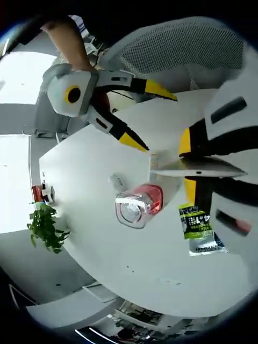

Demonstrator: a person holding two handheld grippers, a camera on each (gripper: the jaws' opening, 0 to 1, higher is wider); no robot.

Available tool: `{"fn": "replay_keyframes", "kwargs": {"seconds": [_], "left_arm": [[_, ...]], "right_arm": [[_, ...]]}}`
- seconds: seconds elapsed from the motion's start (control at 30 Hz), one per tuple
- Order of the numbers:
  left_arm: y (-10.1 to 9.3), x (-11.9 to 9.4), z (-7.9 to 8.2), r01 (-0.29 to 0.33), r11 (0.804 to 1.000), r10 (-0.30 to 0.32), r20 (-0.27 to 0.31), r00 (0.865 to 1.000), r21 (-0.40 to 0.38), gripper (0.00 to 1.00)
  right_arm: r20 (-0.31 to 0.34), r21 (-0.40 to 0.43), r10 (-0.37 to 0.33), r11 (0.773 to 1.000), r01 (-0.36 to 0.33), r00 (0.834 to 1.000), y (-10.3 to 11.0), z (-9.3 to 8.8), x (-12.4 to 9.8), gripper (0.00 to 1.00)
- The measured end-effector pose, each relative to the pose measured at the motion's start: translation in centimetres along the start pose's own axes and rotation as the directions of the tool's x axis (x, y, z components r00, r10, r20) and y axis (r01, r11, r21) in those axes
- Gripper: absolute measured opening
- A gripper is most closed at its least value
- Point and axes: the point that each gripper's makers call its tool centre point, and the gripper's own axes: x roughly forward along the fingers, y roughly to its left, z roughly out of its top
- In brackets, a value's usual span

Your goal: Arrange the skincare products in the storage area until every visible bottle or jar stands upright without overlapping.

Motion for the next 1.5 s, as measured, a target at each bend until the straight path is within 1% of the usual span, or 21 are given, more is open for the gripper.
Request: {"fn": "replay_keyframes", "kwargs": {"seconds": [0.07,0.23,0.4,0.47,0.6,0.73,0.9,1.0,1.03,1.07,1.1,1.13,1.17,1.2,1.23,1.3,1.37,1.4,1.43,1.47,1.5], "left_arm": [[0.3,0.1,0.1,0.0,1.0,0.0,-0.001,1.0,0.005,0.13],[1.9,0.4,0.3,-0.003,1.0,0.003,0.004,1.0,0.017,0.13],[3.0,0.6,0.5,-0.03,0.999,0.03,0.013,0.999,0.023,0.13],[3.8,0.8,0.7,-0.036,0.999,0.036,0.017,0.999,0.025,0.13],[3.7,0.7,0.8,-0.044,0.999,0.043,0.024,0.999,0.025,0.13],[4.2,0.7,0.9,-0.054,0.998,0.054,0.027,0.998,0.018,0.13],[4.0,0.7,1.0,-0.051,0.998,0.05,0.029,0.998,0.033,0.14],[4.1,0.8,0.9,-0.057,0.997,0.056,0.025,0.998,0.047,0.15],[4.1,0.9,0.7,-0.06,0.997,0.06,0.017,0.998,0.048,0.16],[4.2,1.0,0.0,-0.071,0.996,0.072,-0.021,0.997,0.06,0.2],[4.2,1.3,-0.5,-0.076,0.993,0.081,-0.048,0.996,0.087,0.24],[3.9,1.6,-0.7,-0.069,0.994,0.074,-0.049,0.996,0.089,0.31],[3.9,1.8,-1.0,-0.065,0.995,0.069,-0.049,0.996,0.081,0.33],[4.0,1.8,-1.1,-0.068,0.996,0.07,-0.04,0.997,0.048,0.34],[3.9,1.8,-1.1,-0.069,0.997,0.071,-0.033,0.997,0.041,0.33],[4.0,1.6,-1.1,-0.076,0.997,0.076,-0.016,0.997,0.015,0.35],[4.0,1.4,-1.2,-0.083,0.997,0.083,-0.013,0.996,0.003,0.42],[4.1,1.2,-1.2,-0.09,0.996,0.09,-0.001,0.996,-0.007,0.47],[4.0,1.0,-1.2,-0.085,0.996,0.086,0.019,0.996,-0.028,0.53],[4.1,0.7,-1.0,-0.084,0.994,0.088,0.054,0.995,-0.069,0.58],[4.1,0.4,-0.9,-0.086,0.993,0.092,0.065,0.994,-0.086,0.61]], "right_arm": [[0.005,0.007,-0.013,1.0,0.013,1.0,0.1,0.1,-0.3,0.6],[0.003,0.019,-0.049,0.999,0.049,0.999,0.2,0.1,-1.0,0.68],[0.02,0.037,-0.095,0.995,0.094,0.995,-0.1,0.3,-1.7,0.77],[0.02,0.042,-0.103,0.994,0.102,0.994,-0.1,0.3,-1.8,0.79],[0.013,0.052,-0.12,0.992,0.119,0.993,-0.3,0.0,-2.0,0.84],[0.012,0.057,-0.135,0.989,0.135,0.991,-0.5,0.1,-2.3,0.88],[0.013,0.061,-0.145,0.988,0.144,0.989,-0.8,0.0,-2.4,0.91],[0.01,0.06,-0.144,0.988,0.144,0.989,-0.7,0.0,-2.5,0.9],[0.013,0.063,-0.143,0.988,0.142,0.99,-0.7,0.0,-2.5,0.9],[0.016,0.063,-0.142,0.988,0.141,0.99,-0.7,0.0,-2.5,0.9],[0.017,0.063,-0.141,0.988,0.14,0.99,-0.7,0.1,-2.5,0.9],[0.016,0.063,-0.141,0.988,0.14,0.99,-0.8,0.0,-2.5,0.9],[0.016,0.062,-0.141,0.988,0.14,0.99,-0.8,0.0,-2.5,0.9],[0.018,0.061,-0.143,0.988,0.142,0.99,-0.9,0.1,-2.5,0.9],[0.021,0.061,-0.144,0.988,0.142,0.989,-0.9,0.2,-2.6,0.9],[0.026,0.062,-0.146,0.988,0.145,0.989,-1.0,0.3,-2.6,0.9],[0.027,0.06,-0.149,0.987,0.147,0.989,-1.1,0.3,-2.7,0.9],[0.025,0.056,-0.149,0.988,0.147,0.989,-1.1,0.4,-2.7,0.9],[0.024,0.056,-0.148,0.988,0.147,0.989,-1.1,0.4,-2.7,0.9],[0.024,0.055,-0.149,0.988,0.147,0.989,-1.0,0.4,-2.7,0.9],[0.032,0.046,-0.15,0.988,0.148,0.988,-0.9,0.7,-2.8,0.9]]}}
